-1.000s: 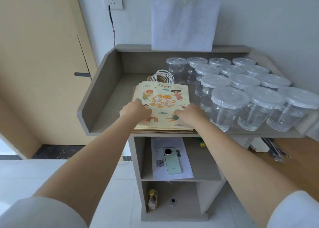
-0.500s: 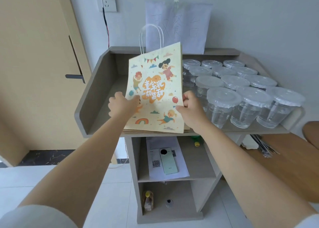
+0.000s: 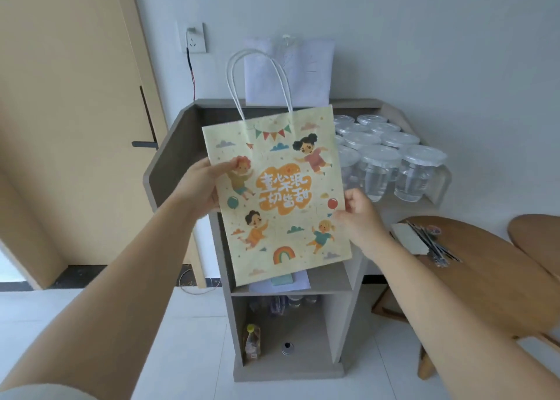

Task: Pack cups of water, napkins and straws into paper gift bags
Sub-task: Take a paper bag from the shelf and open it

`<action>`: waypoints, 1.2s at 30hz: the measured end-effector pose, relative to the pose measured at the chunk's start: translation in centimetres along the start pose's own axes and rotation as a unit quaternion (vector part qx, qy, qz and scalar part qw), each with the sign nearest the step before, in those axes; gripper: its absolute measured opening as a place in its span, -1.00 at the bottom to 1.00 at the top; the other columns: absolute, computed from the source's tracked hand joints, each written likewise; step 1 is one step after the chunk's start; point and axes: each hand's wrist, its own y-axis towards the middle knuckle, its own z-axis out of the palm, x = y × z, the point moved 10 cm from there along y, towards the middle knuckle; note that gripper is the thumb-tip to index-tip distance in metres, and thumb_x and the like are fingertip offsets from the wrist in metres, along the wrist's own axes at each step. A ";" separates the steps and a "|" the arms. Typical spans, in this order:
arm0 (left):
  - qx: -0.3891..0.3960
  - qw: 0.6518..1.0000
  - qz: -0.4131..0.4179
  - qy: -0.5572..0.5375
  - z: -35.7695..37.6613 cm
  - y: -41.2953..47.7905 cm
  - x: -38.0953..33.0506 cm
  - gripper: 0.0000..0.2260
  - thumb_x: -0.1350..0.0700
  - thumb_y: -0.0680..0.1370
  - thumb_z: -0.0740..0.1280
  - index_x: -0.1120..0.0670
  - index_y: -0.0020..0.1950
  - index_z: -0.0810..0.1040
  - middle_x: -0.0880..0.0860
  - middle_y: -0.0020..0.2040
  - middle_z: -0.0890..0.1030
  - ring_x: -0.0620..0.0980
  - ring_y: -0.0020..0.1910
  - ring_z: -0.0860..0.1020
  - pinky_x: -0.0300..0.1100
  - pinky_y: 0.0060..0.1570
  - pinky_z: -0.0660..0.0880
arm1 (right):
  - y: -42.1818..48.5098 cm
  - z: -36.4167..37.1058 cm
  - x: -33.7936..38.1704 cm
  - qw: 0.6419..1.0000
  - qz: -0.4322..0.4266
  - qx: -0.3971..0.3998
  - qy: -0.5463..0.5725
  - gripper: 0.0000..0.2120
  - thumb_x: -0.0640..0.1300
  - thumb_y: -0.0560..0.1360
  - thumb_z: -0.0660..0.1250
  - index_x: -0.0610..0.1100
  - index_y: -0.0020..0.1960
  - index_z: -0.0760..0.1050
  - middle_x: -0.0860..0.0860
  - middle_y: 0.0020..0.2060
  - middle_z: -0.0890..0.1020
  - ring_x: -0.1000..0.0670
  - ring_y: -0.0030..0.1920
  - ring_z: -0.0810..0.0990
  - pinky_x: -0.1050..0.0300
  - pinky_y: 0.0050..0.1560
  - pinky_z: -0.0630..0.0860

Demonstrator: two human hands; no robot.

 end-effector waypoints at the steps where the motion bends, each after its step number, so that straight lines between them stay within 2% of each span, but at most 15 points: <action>1: -0.014 1.000 0.006 -0.002 1.3 -1.8 0.5 -0.86 0.19 0.57 0.30 0.16 0.11 0.53 0.14 -0.02 0.69 0.13 -0.08 0.68 0.01 -0.19 0.61 | -1.5 -1.8 -0.2 0.997 -0.006 -0.046 -0.055 -0.79 -0.30 0.53 0.23 -0.10 0.13 0.39 -0.01 0.11 0.53 -0.02 0.10 0.53 0.18 -0.08 0.46; 4: -0.054 0.998 0.029 0.013 5.4 -6.8 2.1 -0.94 0.20 0.55 0.32 0.13 -0.01 0.57 0.08 -0.15 0.70 0.09 -0.19 0.68 0.04 -0.15 0.60 | -5.9 -5.7 -0.2 0.991 -0.025 -0.119 -0.061 -0.61 -0.05 0.55 0.27 -0.12 0.32 0.30 0.00 0.17 0.44 0.07 0.06 0.46 0.22 -0.02 0.38; 6: -0.047 0.998 0.019 0.039 8.7 -9.7 3.7 -0.93 0.17 0.54 0.34 0.11 -0.01 0.59 0.09 -0.13 0.70 0.13 -0.15 0.68 0.09 -0.08 0.59 | -8.0 -5.5 -1.1 0.996 0.043 -0.053 0.061 -0.53 0.15 0.51 0.26 -0.11 0.29 0.34 -0.01 0.13 0.49 0.06 0.02 0.50 0.16 -0.03 0.48; 8: -0.010 0.998 0.016 0.058 12.0 -12.2 5.1 -0.92 0.17 0.55 0.33 0.10 0.00 0.60 0.13 -0.07 0.69 0.18 -0.07 0.66 0.12 -0.02 0.58 | -10.0 -5.0 -2.4 0.970 0.143 0.014 0.194 -0.42 0.33 0.43 0.25 -0.04 0.28 0.38 -0.07 0.14 0.50 -0.08 0.11 0.52 -0.07 0.05 0.55; 10: 0.037 0.997 0.021 0.072 15.1 -14.4 6.2 -0.91 0.18 0.58 0.29 0.09 0.01 0.58 0.12 -0.05 0.69 0.15 -0.05 0.65 0.10 0.01 0.57 | -11.3 -5.4 -2.8 0.944 0.190 0.049 0.265 -0.36 0.41 0.37 0.24 -0.01 0.26 0.41 -0.11 0.11 0.52 -0.18 0.12 0.52 -0.19 0.08 0.55; 14: 0.163 0.979 0.021 0.124 20.1 -17.2 8.2 -0.82 0.19 0.61 0.23 0.10 0.19 0.49 0.12 0.08 0.63 0.12 0.08 0.60 0.07 0.11 0.52 | -12.2 -7.4 -3.3 0.923 0.202 0.061 0.322 -0.41 0.36 0.37 0.29 -0.11 0.10 0.50 -0.14 -0.06 0.58 -0.20 0.06 0.57 -0.23 0.13 0.52; 17: 0.247 0.961 -0.013 0.128 22.5 -18.5 9.3 -0.71 0.21 0.49 0.36 0.14 0.17 0.40 0.07 0.02 0.61 0.12 0.07 0.56 0.03 0.08 0.48 | -12.7 -8.5 -4.0 0.909 0.181 0.063 0.370 -0.54 0.27 0.43 0.31 -0.15 -0.03 0.47 -0.13 -0.27 0.55 -0.17 -0.10 0.58 -0.21 0.14 0.52; 21: 0.364 0.929 -0.050 0.042 25.3 -19.0 9.4 -0.26 -0.06 0.15 0.56 -0.09 0.27 0.35 -0.02 0.25 0.52 -0.03 0.16 0.56 -0.15 0.00 0.54 | -13.0 -8.6 -4.1 0.924 0.143 0.097 0.342 -0.55 0.23 0.51 0.22 -0.16 0.07 0.51 -0.08 -0.27 0.61 -0.04 -0.25 0.61 0.09 -0.27 0.56; 22: 0.360 0.930 -0.067 0.018 25.4 -18.7 9.6 -0.17 -0.21 0.07 0.59 -0.17 0.27 0.34 -0.05 0.27 0.51 -0.04 0.17 0.56 -0.15 -0.01 0.56 | -13.0 -8.8 -4.2 0.926 0.145 0.090 0.336 -0.60 0.14 0.55 0.18 -0.18 0.11 0.49 -0.10 -0.24 0.58 -0.03 -0.26 0.59 0.14 -0.33 0.53; 24: 0.327 0.939 -0.100 -0.019 25.0 -17.4 10.4 -0.08 -0.42 -0.02 0.51 -0.21 0.26 0.32 -0.06 0.27 0.48 0.00 0.17 0.55 -0.09 -0.02 0.57 | -12.8 -9.0 -4.2 0.935 0.137 0.081 0.316 -0.71 -0.08 0.55 0.13 -0.21 0.18 0.43 -0.14 -0.16 0.51 -0.08 -0.15 0.52 0.11 -0.25 0.52; 26: 0.314 0.942 -0.116 -0.009 25.1 -16.3 11.4 -0.09 -0.43 0.07 0.48 -0.11 0.33 0.35 0.05 0.27 0.50 0.08 0.17 0.55 0.03 0.04 0.55 | -12.6 -9.1 -3.9 0.958 0.108 0.079 0.254 -0.75 -0.29 0.51 0.11 -0.19 0.15 0.43 -0.13 -0.15 0.52 -0.10 -0.10 0.52 0.08 -0.16 0.52; 28: 0.338 0.937 -0.078 0.037 26.5 -16.3 11.3 -0.25 -0.27 0.32 0.47 0.06 0.38 0.36 0.16 0.23 0.52 0.11 0.14 0.54 0.10 0.15 0.50 | -12.3 -9.0 -3.8 0.984 0.065 0.066 0.150 -0.74 -0.41 0.52 0.13 -0.22 0.14 0.44 -0.09 -0.17 0.54 -0.02 -0.16 0.54 0.20 -0.23 0.55; 32: 0.239 0.965 -0.047 0.100 26.5 -14.9 11.3 -0.86 0.12 0.51 0.26 0.08 0.03 0.54 0.14 -0.06 0.56 0.10 -0.04 0.54 0.02 0.08 0.48 | -12.1 -8.9 -3.8 0.998 0.024 0.039 0.049 -0.75 -0.44 0.50 0.20 -0.24 0.13 0.47 -0.02 -0.17 0.55 -0.02 -0.12 0.55 0.33 -0.27 0.50; 34: 0.165 0.968 -0.063 0.177 25.0 -13.6 12.8 -0.82 0.21 0.61 0.15 0.09 0.05 0.54 0.11 -0.04 0.58 0.13 0.00 0.54 0.03 0.10 0.48 | -11.8 -9.9 -4.6 0.999 0.034 0.007 -0.027 -0.78 -0.40 0.49 0.22 -0.22 0.09 0.48 0.00 -0.18 0.52 -0.05 -0.11 0.56 0.34 -0.24 0.44; 36: 0.108 0.939 -0.032 0.325 23.6 -12.7 13.5 -0.79 0.19 0.64 0.08 0.18 0.05 0.50 0.13 -0.08 0.55 0.12 -0.11 0.52 -0.03 -0.07 0.48 | -11.9 -10.1 -5.1 0.997 0.044 0.013 -0.065 -0.87 -0.33 0.46 0.25 -0.33 0.00 0.48 -0.04 -0.26 0.44 0.09 -0.26 0.52 0.42 -0.21 0.33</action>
